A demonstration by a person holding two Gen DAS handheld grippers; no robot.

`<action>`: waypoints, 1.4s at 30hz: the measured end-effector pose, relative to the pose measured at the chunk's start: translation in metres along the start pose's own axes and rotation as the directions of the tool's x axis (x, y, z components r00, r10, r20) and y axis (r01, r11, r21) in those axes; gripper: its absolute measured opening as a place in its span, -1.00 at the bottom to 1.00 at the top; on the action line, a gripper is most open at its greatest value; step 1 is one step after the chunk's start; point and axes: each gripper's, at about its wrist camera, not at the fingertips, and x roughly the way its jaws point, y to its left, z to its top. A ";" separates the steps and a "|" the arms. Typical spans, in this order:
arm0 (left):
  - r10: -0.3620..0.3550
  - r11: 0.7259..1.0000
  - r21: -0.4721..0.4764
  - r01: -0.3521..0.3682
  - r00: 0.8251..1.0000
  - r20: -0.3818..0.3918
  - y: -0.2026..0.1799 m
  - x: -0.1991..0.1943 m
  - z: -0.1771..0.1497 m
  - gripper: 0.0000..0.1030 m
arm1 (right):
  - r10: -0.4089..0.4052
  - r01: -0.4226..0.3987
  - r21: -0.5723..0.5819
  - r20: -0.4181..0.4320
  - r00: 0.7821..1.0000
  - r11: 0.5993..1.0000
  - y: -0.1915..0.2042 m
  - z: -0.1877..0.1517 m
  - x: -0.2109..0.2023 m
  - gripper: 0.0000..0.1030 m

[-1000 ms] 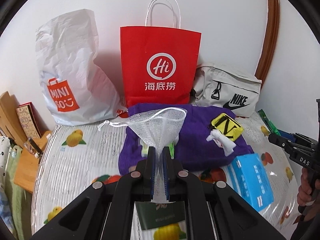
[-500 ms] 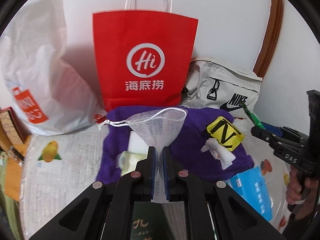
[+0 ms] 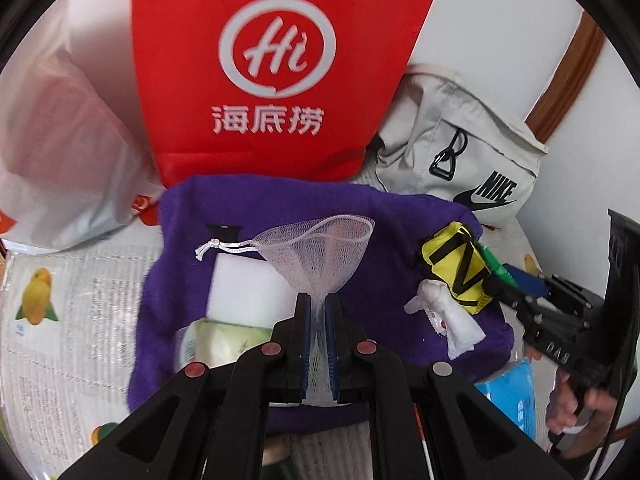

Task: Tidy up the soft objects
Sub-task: 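Release the mesh bag with the left tool while the right tool releases the wrapper, then withdraw both open tools from the towel toward the remaining items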

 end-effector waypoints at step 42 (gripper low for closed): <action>0.040 0.998 0.042 -0.044 0.995 0.093 -0.004 -0.060 -0.018 0.24 | 0.020 -0.020 -0.010 -0.009 1.000 1.000 0.015 -0.019 -0.034 0.18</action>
